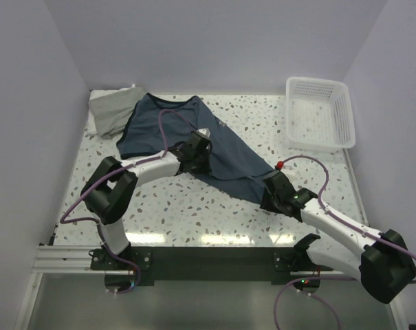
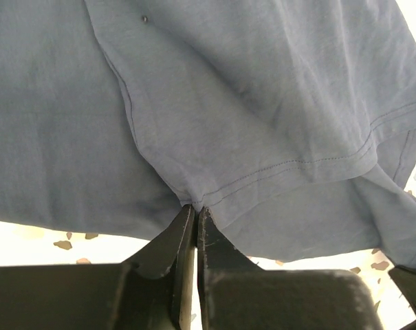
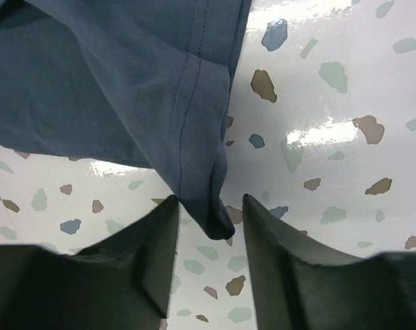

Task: Fold and stack the tank tops
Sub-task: Flatten the tank top out

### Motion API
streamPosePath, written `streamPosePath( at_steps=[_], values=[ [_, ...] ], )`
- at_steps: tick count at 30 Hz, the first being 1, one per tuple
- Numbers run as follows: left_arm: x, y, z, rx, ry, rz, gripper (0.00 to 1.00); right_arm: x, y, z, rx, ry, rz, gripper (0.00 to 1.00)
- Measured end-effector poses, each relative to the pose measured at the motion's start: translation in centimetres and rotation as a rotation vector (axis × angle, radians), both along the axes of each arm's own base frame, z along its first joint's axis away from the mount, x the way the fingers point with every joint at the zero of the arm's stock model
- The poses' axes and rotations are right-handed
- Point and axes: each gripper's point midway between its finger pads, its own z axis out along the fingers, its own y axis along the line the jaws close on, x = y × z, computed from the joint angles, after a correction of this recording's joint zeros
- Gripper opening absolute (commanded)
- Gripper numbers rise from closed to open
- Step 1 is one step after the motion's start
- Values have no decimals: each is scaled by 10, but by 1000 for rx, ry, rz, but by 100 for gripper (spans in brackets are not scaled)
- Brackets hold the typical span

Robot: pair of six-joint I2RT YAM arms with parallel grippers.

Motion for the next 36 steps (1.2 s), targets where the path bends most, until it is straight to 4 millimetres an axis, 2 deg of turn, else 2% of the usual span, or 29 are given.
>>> streamPosePath(
  at_steps=[2,3,5,6,8,12,15,17,19,21,23,25,27,28,29,32,34,36],
  values=[
    [0,0,0,2,-1,-3,0,0,1,-2,4,2,-10,36],
    [0,1,0,4,0,-3,0,1,0,-3,4,3,-13,28],
    [0,0,1,4,-1,-2,0,2,1,-4,7,1,-21,20],
    [1,1,1,5,-1,-1,0,3,1,-3,10,-3,-26,11],
    [3,2,5,5,-4,5,0,4,2,-3,12,-6,-29,0],
    [19,7,25,-21,-37,34,0,4,-1,-3,-1,1,-39,0],
    [43,22,56,-60,-88,92,0,10,-5,12,-30,-16,-48,0],
    [69,40,90,-94,-143,149,0,21,-8,34,-51,-56,-58,0],
    [98,64,137,-124,-225,209,0,41,-14,64,-59,-117,-80,0],
    [123,83,191,-164,-331,259,0,65,-27,99,-51,-192,-135,0],
    [143,104,255,-198,-452,305,0,86,-43,132,-52,-257,-183,0],
    [150,120,321,-233,-573,335,0,109,-56,175,-67,-328,-218,0],
    [146,131,388,-274,-700,347,0,133,-63,221,-85,-408,-223,0],
    [142,134,411,-290,-746,352,0,145,-63,245,-90,-455,-214,0],
    [132,141,445,-310,-813,357,0,154,-62,270,-96,-498,-201,0],
    [108,155,498,-338,-921,375,0,170,-62,339,-114,-637,-172,0],
    [89,168,528,-348,-992,398,0,172,-65,383,-127,-730,-162,0],
    [70,182,548,-352,-1043,428,0,166,-68,418,-134,-804,-156,0]
  ],
)
